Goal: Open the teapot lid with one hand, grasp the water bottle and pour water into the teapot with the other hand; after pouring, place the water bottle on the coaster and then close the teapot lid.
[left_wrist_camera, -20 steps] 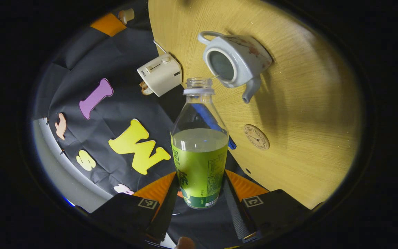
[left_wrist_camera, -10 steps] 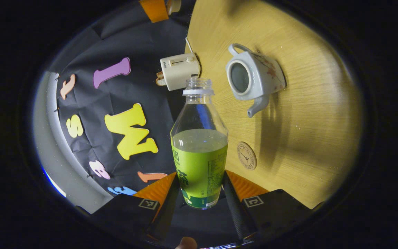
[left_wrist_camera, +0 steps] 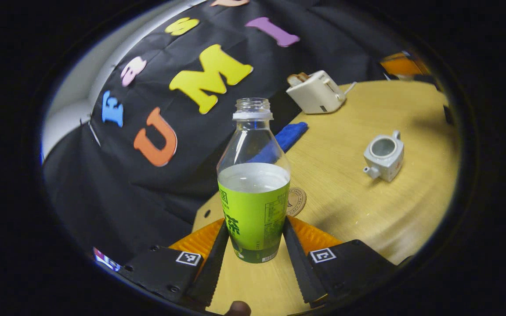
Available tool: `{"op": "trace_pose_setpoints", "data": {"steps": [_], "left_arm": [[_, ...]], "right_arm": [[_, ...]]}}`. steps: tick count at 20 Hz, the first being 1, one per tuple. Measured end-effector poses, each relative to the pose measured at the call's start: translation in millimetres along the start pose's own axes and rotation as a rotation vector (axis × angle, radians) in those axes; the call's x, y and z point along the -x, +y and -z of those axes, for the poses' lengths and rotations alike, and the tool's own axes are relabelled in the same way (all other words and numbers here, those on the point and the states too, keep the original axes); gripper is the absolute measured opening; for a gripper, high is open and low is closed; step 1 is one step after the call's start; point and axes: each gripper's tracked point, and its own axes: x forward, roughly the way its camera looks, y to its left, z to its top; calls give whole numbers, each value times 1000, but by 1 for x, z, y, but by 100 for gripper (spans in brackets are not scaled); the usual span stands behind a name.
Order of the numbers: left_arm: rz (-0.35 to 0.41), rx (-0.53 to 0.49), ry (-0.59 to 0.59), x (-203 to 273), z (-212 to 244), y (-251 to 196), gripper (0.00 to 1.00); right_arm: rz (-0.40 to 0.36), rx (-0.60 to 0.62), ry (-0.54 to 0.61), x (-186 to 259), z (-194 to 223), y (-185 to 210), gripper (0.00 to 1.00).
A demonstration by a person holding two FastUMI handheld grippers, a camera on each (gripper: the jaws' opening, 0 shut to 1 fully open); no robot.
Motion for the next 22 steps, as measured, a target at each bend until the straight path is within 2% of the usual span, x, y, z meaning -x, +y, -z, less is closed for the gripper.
{"op": "trace_pose_setpoints", "data": {"steps": [2,7,12,15,22], "left_arm": [[26,133,-3,4,2,3,75],[51,331,-87,-16,-22,19,75],[122,542,-197,-53,-53,17,75],[123,595,-238,-80,-60,21,75],[162,616,-189,-134,-41,2,76]], "right_arm": [[-8,6,-8,1,-4,8,0],[-13,1,-18,0,-12,21,0],[-11,-19,-27,-4,-18,27,0],[-13,-19,-21,-6,-15,31,0],[-4,-19,12,-13,-3,31,1]]}}
